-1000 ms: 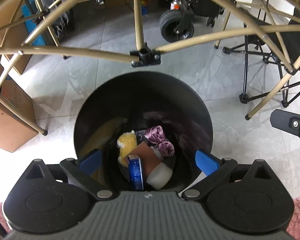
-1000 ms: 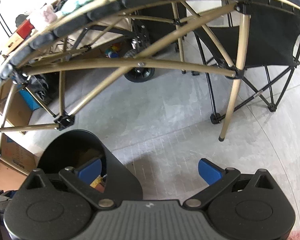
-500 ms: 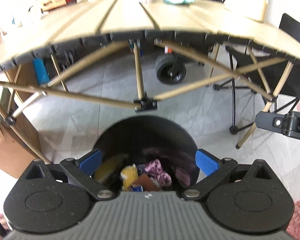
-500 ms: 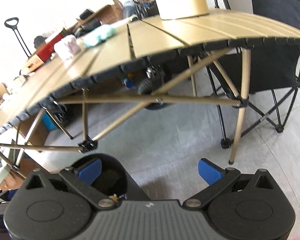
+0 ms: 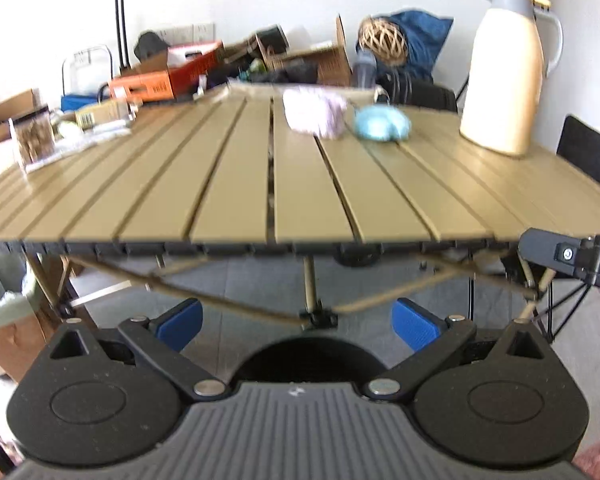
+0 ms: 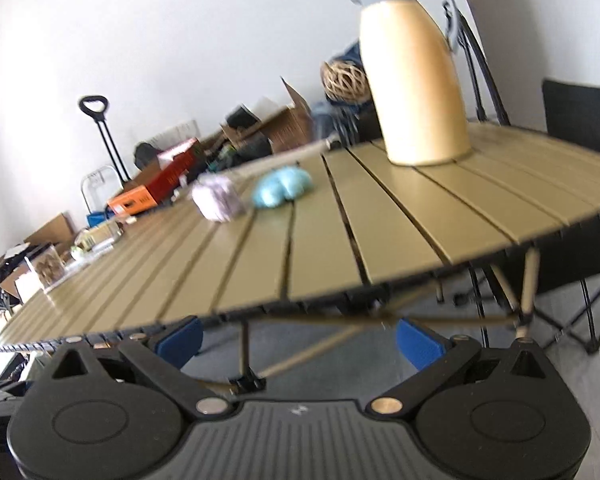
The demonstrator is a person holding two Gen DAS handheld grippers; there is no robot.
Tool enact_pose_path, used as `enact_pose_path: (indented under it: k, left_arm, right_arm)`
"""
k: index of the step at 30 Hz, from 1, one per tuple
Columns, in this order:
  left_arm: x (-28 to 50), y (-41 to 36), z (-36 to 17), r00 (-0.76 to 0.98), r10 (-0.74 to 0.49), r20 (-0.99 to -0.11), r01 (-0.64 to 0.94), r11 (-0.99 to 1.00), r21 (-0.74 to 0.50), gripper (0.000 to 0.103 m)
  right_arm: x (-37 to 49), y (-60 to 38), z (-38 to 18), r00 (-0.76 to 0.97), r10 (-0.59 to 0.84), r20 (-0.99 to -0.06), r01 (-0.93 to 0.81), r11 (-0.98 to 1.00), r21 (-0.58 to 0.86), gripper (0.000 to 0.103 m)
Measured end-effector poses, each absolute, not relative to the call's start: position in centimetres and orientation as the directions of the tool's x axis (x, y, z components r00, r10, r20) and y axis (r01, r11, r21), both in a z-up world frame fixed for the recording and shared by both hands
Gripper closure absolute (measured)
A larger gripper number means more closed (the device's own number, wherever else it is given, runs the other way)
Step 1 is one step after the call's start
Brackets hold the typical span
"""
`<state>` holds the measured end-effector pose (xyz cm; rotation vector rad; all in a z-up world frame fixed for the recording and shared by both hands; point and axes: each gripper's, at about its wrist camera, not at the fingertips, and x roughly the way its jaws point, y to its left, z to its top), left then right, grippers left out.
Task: Collect trash
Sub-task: 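Withdraw both open grippers from the bin back toward the table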
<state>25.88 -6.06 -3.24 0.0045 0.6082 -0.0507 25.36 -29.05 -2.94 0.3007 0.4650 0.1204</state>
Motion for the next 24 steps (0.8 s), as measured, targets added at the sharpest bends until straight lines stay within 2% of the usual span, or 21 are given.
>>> enact_pose_path:
  k: [12, 24]
  left_arm:
    - [29.1, -3.8, 0.6, 0.875, -0.019, -0.484, -0.011, 0.998, -0.058, 0.0]
    - [34.2, -0.7, 2.6, 0.893, 0.027, -0.45, -0.081, 0.991, -0.102, 0.0]
  right_arm:
    - [29.8, -27.5, 2.0, 0.939, 0.189, -0.289, -0.097, 0.947, 0.305, 0.0]
    - [36.4, -24.8, 4.0, 0.941, 0.213, -0.265, -0.139, 0.952, 0.273, 0.0]
